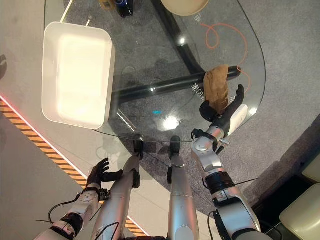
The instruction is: Wipe the table with a cloth and put it in the basket.
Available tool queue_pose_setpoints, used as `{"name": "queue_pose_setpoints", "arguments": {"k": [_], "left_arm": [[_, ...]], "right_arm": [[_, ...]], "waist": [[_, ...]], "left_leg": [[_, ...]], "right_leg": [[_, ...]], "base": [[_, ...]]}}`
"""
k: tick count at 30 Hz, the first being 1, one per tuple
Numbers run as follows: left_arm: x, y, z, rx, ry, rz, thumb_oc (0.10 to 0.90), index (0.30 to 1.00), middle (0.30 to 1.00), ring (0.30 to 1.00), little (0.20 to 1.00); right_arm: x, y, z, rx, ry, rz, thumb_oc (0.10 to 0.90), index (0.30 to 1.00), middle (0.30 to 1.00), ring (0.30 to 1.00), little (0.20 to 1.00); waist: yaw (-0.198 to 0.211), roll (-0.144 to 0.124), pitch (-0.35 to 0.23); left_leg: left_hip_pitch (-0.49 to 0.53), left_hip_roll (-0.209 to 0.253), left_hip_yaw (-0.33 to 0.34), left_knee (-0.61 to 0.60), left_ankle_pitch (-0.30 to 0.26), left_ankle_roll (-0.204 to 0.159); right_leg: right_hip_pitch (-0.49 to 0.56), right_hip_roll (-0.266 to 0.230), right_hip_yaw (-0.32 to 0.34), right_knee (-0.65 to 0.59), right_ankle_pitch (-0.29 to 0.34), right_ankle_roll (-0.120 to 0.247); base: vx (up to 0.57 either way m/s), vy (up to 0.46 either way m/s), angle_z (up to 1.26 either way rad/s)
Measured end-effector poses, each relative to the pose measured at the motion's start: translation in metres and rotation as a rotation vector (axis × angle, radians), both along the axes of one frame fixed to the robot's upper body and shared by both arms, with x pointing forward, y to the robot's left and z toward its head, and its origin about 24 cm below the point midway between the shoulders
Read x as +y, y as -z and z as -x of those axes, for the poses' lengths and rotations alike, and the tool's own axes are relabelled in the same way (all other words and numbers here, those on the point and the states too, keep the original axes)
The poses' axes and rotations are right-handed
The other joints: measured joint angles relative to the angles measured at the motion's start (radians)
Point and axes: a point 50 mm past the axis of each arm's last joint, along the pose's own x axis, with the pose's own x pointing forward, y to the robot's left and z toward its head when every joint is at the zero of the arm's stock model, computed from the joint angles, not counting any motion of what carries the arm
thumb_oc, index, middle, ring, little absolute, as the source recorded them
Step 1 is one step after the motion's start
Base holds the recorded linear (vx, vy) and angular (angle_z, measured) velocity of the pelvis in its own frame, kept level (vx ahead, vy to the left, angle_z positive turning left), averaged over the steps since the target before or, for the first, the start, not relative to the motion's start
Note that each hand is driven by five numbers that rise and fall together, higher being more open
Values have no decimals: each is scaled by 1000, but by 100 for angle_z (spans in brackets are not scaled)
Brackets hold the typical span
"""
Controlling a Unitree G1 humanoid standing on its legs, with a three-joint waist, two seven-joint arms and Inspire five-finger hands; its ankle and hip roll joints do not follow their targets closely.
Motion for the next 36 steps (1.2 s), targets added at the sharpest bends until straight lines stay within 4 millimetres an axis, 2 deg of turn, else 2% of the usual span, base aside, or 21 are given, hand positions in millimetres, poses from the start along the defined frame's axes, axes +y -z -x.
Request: {"name": "queue_pose_setpoints", "arguments": {"k": [9,15,27,36], "left_arm": [[-5,-12,-14,-48,18,11,800,900,900,900,900],[-6,-21,-24,-86,16,24,800,900,900,900,900],[-3,-32,-34,-141,-1,47,800,900,900,900,900],[0,-40,-40,-189,0,42,800,900,900,900,900]], "right_arm": [[-3,-22,-7,-53,0,-6,800,900,900,900,900],[-12,-41,-11,-96,34,-13,800,900,900,900,900],[-25,-35,-17,-23,71,-62,800,900,900,900,900],[-42,-57,-21,-32,-2,35,800,900,900,900,900]], "waist": [[2,6,0],[14,10,-1],[25,10,-1],[23,8,-2]], "left_leg": [[-98,-5,-6,93,-21,1],[-170,-5,-12,172,-40,3],[-265,-8,-22,246,-55,7],[-328,-5,-28,298,-67,9]], "right_leg": [[-92,-7,1,91,-25,-10],[-156,-7,1,155,-42,-19],[-234,-9,-1,205,-47,-20],[-286,-10,-2,246,-57,-18]], "base": [[13,4,4],[11,1,2],[3,1,1],[1,0,0]]}}
